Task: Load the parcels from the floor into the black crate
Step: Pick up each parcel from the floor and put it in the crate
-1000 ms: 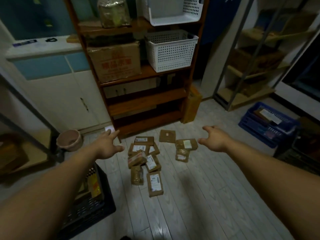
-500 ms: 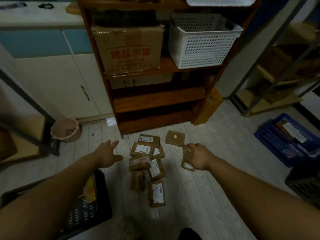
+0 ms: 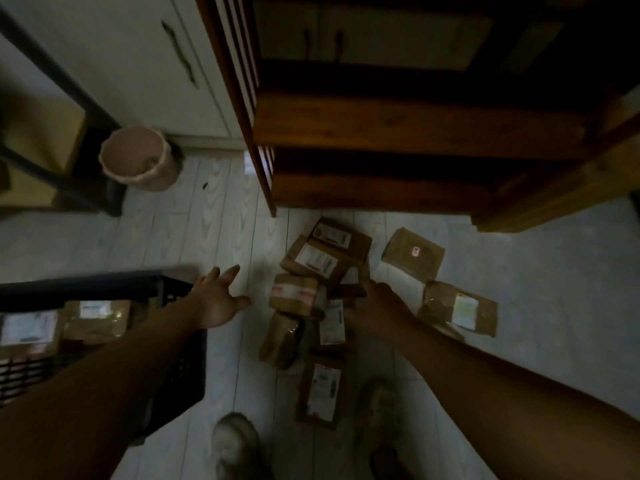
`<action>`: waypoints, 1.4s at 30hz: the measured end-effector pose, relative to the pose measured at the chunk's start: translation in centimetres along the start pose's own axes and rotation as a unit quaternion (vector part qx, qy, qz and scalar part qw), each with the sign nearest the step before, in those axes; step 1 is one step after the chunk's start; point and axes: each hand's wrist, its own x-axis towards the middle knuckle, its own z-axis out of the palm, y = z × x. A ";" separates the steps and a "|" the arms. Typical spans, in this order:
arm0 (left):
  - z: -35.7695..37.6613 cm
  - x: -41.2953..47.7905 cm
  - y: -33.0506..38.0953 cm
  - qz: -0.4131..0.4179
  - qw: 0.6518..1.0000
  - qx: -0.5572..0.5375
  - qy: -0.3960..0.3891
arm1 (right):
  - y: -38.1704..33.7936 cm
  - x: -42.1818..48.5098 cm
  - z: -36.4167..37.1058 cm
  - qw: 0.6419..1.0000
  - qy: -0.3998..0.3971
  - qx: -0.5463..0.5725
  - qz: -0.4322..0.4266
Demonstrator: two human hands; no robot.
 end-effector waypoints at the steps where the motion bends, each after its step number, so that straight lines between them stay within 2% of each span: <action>1: 1.7 3.0 -0.1 -0.006 1.000 -0.006 -0.002 | 1.5 2.7 1.5 1.000 -0.006 0.001 -0.002; 4: 6.7 11.1 -0.5 -0.018 1.000 -0.024 0.000 | 5.4 9.9 6.1 0.999 -0.030 0.018 0.009; 8: 13.3 20.8 -1.2 -0.013 0.998 -0.061 -0.002 | 7.9 17.0 12.4 0.984 -0.062 0.154 0.065; 11: 17.0 26.0 -2.1 -0.018 0.991 -0.132 -0.007 | 8.8 20.9 16.5 0.976 -0.072 0.197 0.066; 16: 21.1 31.8 -3.3 -0.065 0.936 -0.345 -0.006 | 10.7 24.5 21.0 0.971 -0.072 0.204 0.103; 19: 22.8 33.6 -3.8 -0.096 0.913 -0.394 -0.029 | 11.5 25.2 22.3 0.976 -0.049 0.184 0.107; 22: 23.4 34.0 -4.3 -0.124 0.888 -0.442 -0.015 | 11.3 25.0 22.5 0.969 -0.031 0.223 0.103; 27: 19.8 28.4 -3.9 -0.098 0.863 -0.495 0.022 | 8.7 21.4 18.4 0.956 -0.022 0.279 0.087; 33: 9.3 13.6 -4.7 -0.046 0.827 -0.557 0.056 | -0.6 9.9 10.2 0.947 -0.030 0.315 0.057; 38: 0.1 -1.1 -6.3 0.021 0.836 -0.547 0.029 | -8.7 -1.9 2.9 0.940 -0.018 0.339 0.028; 42: -5.8 -11.8 -6.5 0.107 0.849 -0.517 0.006 | -14.8 -11.0 -1.1 0.938 -0.001 0.347 -0.008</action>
